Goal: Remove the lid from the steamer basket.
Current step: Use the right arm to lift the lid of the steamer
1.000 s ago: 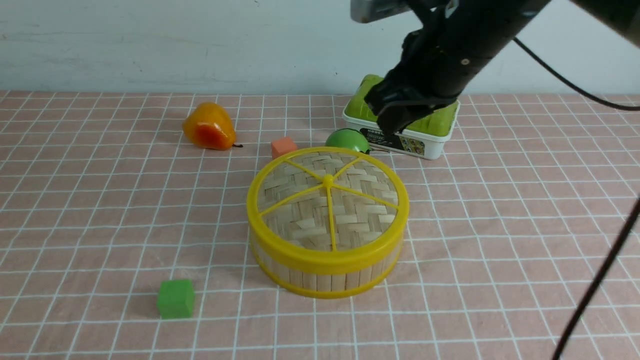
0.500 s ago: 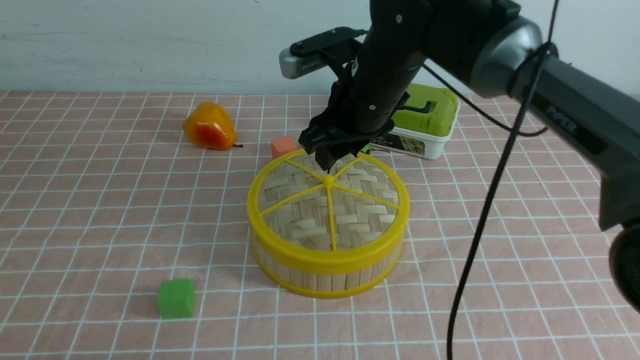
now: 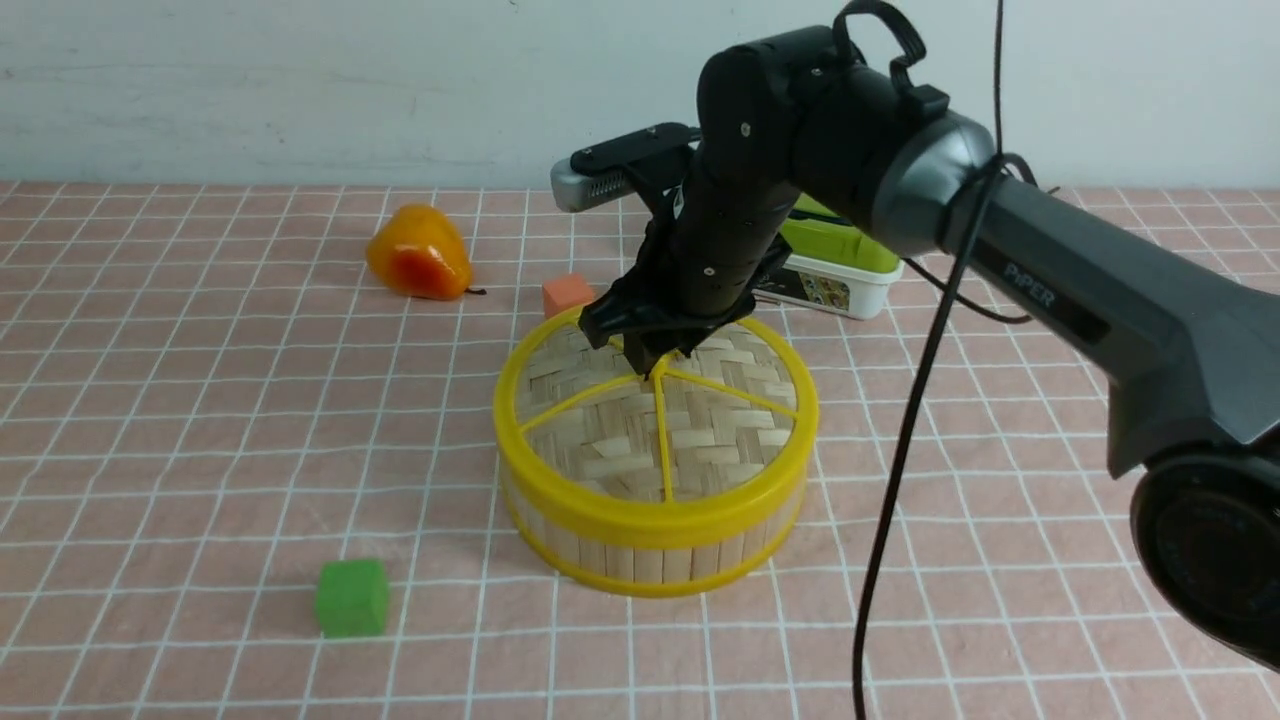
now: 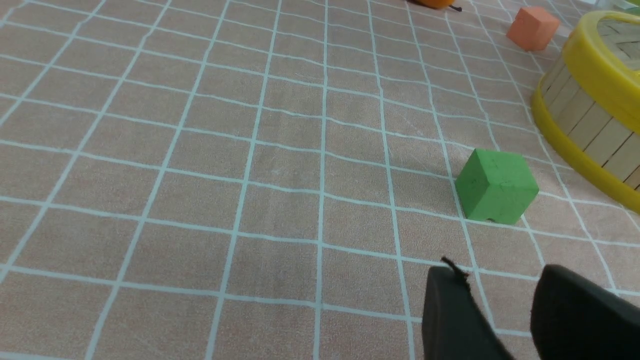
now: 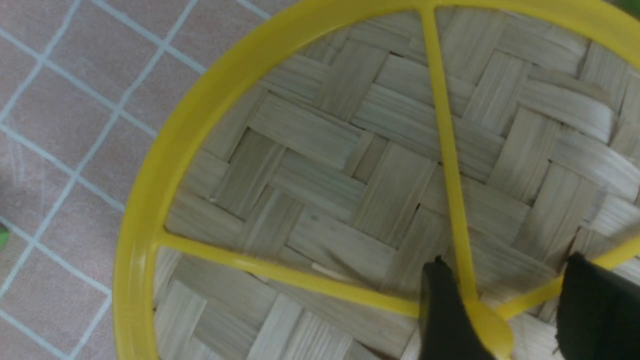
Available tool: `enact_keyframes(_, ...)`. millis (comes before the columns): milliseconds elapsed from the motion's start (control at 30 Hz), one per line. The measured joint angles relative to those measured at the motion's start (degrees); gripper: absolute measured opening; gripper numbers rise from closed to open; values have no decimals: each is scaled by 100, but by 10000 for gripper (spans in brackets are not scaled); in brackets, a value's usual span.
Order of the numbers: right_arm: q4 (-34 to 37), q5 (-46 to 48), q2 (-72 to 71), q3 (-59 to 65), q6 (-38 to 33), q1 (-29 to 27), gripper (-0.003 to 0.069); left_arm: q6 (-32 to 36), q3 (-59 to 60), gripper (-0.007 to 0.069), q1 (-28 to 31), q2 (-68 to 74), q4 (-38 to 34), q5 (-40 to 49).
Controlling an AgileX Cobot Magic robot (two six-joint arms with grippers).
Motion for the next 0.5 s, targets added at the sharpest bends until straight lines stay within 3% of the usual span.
enact_keyframes(233, 170, 68, 57, -54, 0, 0, 188, 0, 0, 239, 0, 0, -5, 0)
enact_keyframes(367, 170, 103, 45, -60, 45, 0, 80, 0, 0, 239, 0, 0, -5, 0)
enact_keyframes(500, 157, 156, -30, -60, 45, 0, 78, 0, 0, 239, 0, 0, -5, 0)
